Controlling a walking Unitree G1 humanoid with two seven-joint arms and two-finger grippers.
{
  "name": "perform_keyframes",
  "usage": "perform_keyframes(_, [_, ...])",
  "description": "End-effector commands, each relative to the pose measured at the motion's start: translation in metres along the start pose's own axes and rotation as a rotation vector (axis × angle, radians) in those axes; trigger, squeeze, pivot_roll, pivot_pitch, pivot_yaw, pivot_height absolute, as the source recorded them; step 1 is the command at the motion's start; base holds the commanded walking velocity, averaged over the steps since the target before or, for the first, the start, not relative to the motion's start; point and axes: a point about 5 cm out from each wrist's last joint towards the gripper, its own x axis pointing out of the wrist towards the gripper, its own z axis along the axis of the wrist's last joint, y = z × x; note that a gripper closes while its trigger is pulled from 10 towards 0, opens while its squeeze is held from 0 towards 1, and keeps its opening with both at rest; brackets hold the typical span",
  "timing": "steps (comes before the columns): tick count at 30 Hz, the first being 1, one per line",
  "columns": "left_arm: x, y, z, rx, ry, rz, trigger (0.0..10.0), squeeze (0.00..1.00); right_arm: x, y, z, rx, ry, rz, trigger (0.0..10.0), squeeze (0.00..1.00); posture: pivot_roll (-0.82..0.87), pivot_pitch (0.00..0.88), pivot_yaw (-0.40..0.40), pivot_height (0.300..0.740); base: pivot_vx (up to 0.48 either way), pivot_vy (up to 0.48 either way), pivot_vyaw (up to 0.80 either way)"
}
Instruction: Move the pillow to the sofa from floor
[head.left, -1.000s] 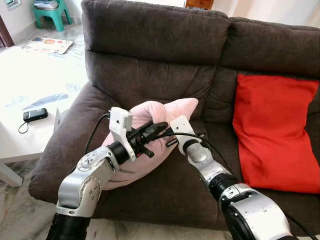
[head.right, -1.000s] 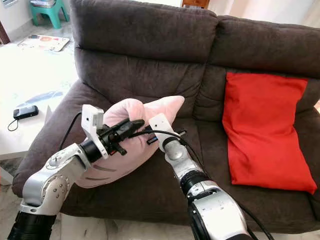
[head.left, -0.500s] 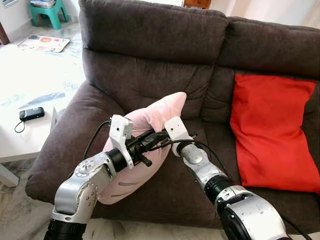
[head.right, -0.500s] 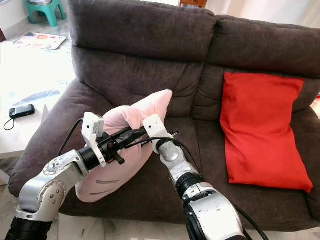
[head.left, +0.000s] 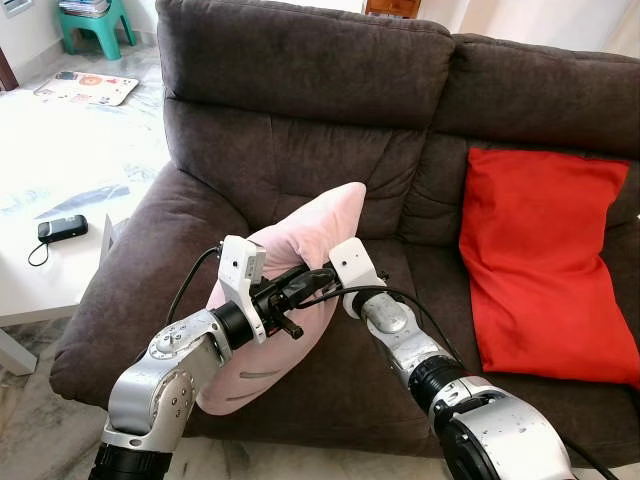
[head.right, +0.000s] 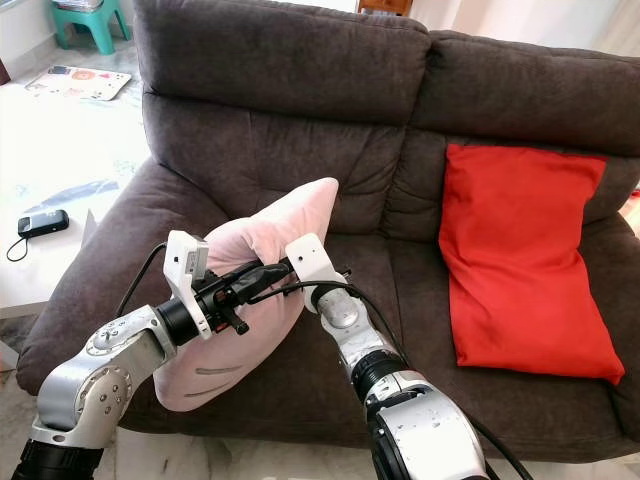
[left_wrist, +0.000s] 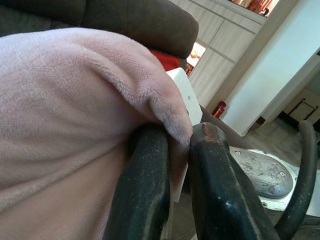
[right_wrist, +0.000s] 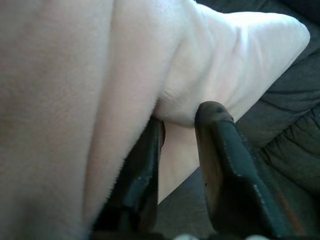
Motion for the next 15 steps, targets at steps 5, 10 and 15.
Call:
perform_keyframes(5, [0.011,-0.016,0.002,-0.001,0.000,-0.091,10.0,0.00,0.004,0.006,0.021,0.002,-0.104,0.022,10.0,1.00,0.10,0.070,-0.158,0.740,0.000,0.000,0.00])
perform_keyframes(10, [0.009,-0.014,-0.003,-0.006,0.018,-0.079,10.0,0.00,0.003,-0.022,0.036,0.005,-0.191,-0.114,10.0,0.00,0.09,0.071,-0.155,0.740,0.000,0.000,0.00])
perform_keyframes(15, [0.006,-0.010,-0.008,-0.014,0.033,-0.054,10.0,0.00,-0.007,-0.060,0.052,0.027,-0.327,-0.274,10.0,0.00,0.09,0.072,-0.153,0.740,0.000,0.000,0.00])
